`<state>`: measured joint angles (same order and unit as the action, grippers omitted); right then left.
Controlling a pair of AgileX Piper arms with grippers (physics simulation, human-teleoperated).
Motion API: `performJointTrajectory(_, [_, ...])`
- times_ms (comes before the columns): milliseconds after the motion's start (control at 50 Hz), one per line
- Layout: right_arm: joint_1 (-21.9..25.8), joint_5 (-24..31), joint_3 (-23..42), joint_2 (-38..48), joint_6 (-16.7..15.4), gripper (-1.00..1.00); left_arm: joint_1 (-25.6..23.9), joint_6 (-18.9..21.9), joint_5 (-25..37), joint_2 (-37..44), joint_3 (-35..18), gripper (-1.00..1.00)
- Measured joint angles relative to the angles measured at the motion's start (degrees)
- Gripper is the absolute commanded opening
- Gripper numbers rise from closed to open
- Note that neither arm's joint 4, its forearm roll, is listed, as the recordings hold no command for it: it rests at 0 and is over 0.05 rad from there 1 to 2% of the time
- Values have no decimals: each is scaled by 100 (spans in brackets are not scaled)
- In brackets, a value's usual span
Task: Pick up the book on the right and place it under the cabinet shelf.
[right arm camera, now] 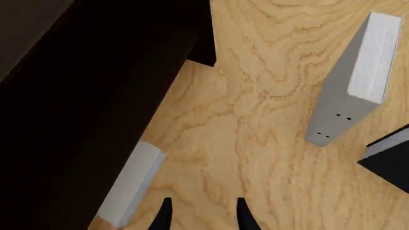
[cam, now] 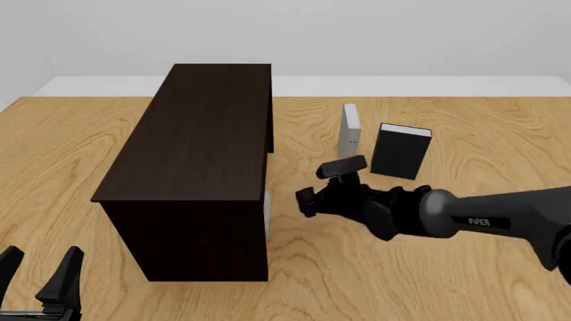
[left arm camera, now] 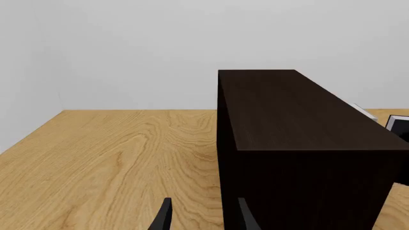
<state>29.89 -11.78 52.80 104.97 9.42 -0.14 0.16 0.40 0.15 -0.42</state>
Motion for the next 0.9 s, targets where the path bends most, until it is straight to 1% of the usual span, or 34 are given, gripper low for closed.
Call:
performJointTrajectory(360, [-205,-69,-1067,-1792,-23,100,0,0,0,0,0,100])
performJointTrajectory(520, [-214,-63,-1458,-2525,41,100,0,0,0,0,0,100])
performJointTrajectory(680, [-266,33,-1755,-3206,62,100,0,0,0,0,0,100])
performJointTrajectory(900, [-342,300,-2014,-4058,30,100,0,0,0,0,0,100])
